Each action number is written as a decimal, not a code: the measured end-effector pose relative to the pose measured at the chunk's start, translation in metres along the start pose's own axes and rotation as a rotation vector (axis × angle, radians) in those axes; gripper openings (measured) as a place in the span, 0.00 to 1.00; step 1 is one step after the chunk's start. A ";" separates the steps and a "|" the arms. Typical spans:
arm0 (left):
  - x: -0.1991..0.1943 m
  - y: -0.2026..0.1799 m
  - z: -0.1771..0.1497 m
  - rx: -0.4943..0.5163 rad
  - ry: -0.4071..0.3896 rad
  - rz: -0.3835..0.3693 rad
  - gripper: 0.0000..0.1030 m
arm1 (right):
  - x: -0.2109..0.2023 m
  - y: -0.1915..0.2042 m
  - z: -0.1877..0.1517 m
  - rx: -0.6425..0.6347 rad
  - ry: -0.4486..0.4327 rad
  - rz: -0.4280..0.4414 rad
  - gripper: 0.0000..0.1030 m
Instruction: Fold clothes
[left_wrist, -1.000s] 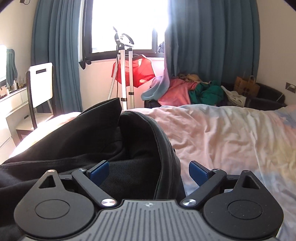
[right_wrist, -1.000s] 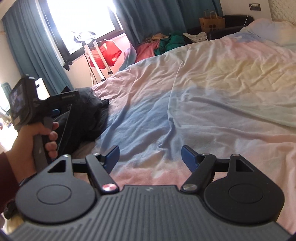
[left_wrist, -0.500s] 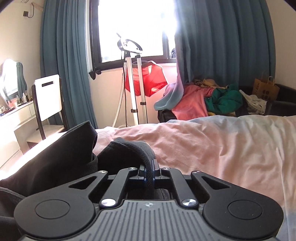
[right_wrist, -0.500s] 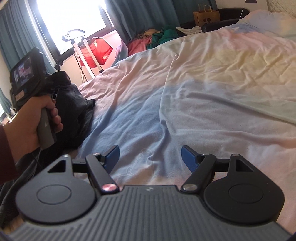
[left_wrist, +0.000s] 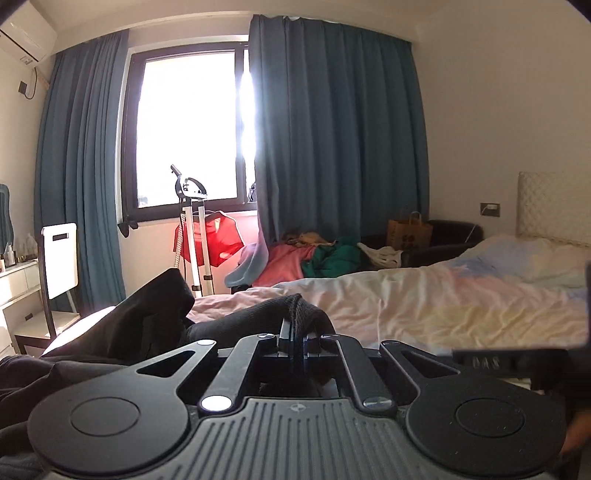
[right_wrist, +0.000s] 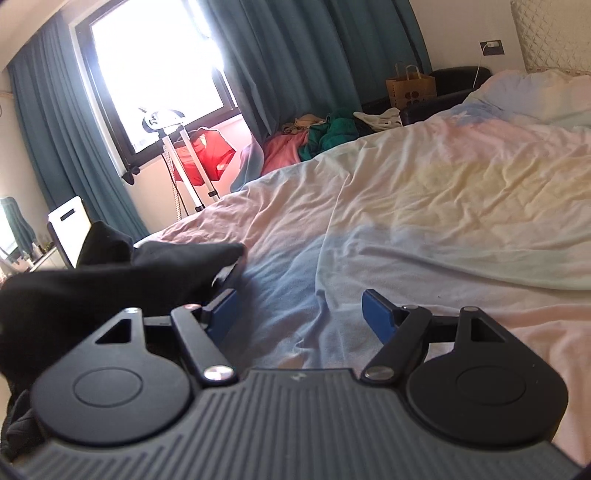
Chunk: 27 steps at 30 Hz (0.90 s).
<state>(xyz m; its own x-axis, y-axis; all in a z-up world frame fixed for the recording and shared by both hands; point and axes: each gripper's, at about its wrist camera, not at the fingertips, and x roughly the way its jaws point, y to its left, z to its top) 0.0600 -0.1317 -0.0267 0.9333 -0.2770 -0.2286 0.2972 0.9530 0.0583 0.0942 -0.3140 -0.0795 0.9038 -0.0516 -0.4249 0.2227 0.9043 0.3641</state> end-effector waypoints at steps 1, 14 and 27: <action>-0.013 0.000 -0.012 -0.013 0.013 -0.008 0.04 | -0.007 0.002 0.000 -0.005 -0.005 0.007 0.74; -0.026 0.026 -0.071 -0.133 0.239 -0.062 0.06 | -0.008 0.021 -0.025 0.069 0.209 0.165 0.74; -0.019 0.024 -0.079 -0.126 0.287 -0.092 0.09 | 0.034 0.053 -0.037 0.026 0.217 0.248 0.74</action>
<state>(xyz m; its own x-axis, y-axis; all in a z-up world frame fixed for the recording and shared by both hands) 0.0331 -0.0938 -0.0980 0.8030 -0.3342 -0.4934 0.3340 0.9381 -0.0919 0.1233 -0.2523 -0.1050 0.8334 0.2632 -0.4860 0.0168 0.8668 0.4983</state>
